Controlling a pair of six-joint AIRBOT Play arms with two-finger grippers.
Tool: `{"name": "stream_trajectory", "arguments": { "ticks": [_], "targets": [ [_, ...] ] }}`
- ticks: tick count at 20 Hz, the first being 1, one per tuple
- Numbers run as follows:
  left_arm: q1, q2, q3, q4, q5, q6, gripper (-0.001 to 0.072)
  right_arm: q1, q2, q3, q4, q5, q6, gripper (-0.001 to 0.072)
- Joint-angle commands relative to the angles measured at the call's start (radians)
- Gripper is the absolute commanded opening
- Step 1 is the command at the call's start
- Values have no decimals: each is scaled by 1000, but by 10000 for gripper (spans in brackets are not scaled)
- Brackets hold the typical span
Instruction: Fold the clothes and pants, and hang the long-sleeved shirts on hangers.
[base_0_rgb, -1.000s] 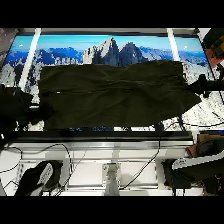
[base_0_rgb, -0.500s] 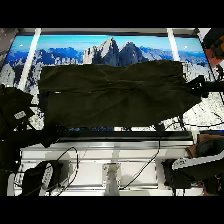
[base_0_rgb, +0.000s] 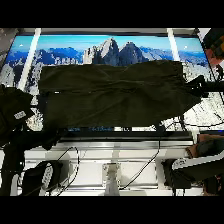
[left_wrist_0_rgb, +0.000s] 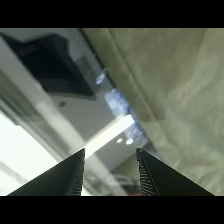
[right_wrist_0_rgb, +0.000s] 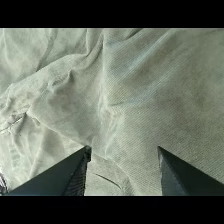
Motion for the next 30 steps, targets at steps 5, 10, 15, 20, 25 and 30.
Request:
{"name": "stream_trajectory", "arguments": {
  "ticks": [5, 10, 15, 20, 25, 30],
  "targets": [
    [1, -126, -27, -36, -185, 77, 356, 0, 0, 0, 1, 5, 0, 485],
    [1, -214, -27, -38, -336, 77, 356, 0, 0, 0, 2, 10, 0, 485],
    [1, -284, -27, -87, -444, 77, 356, 0, 0, 0, 2, 10, 0, 485],
    [0, -296, -26, -101, -478, 66, 321, 0, 0, 0, 1, -25, 0, 482],
    [-1, -270, -24, -111, -480, 71, 9, 0, 0, 0, -30, -44, -1, 43],
    [-4, -93, -24, -72, -421, 131, 6, -91, 8, -41, -30, -44, 2, 39]
  ]
}}
